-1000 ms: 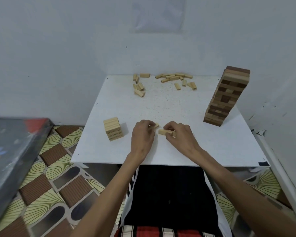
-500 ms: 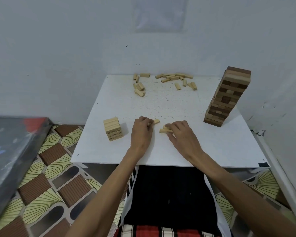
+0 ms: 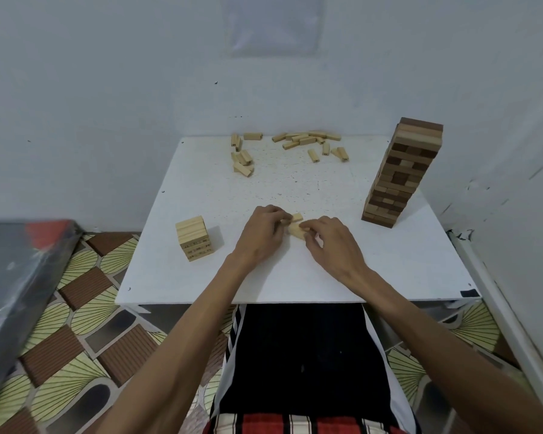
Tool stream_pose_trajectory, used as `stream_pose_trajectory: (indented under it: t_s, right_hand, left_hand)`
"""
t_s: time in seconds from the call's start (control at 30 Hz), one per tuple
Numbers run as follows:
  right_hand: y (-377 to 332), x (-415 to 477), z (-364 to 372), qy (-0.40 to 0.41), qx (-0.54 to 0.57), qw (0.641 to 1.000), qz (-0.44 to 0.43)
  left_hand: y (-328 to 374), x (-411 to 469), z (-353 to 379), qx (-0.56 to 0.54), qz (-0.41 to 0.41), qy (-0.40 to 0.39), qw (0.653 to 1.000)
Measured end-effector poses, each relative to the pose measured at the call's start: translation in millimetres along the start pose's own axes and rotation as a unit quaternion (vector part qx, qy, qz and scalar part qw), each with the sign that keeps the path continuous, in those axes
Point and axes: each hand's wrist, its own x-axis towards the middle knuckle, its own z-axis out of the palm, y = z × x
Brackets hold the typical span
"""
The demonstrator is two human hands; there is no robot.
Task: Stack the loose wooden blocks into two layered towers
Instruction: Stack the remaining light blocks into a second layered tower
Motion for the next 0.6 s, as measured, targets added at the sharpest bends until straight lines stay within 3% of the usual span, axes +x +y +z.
stream_pose_trajectory:
  t_s: [0.1,0.37,0.53,0.6]
  right_hand:
    - [2,1,-3,-0.011,0.032,0.999,0.028]
    - [5,5,-7,0.026,0.016,0.997,0.072]
    - [1,-1,-16,-0.111,-0.008,0.990,0.082]
    - [5,5,-19,-0.132,0.023,0.988,0.083]
  left_hand:
    - [-4,-2,-5,-0.003,0.055,-0.030,0.998]
    - [-6,-2,-4,0.023,0.056,-0.047,0.997]
    - [-3,-1,-4,0.007,0.039,-0.058,0.998]
    - [-1,1,-6,-0.012,0.028,-0.062,0.998]
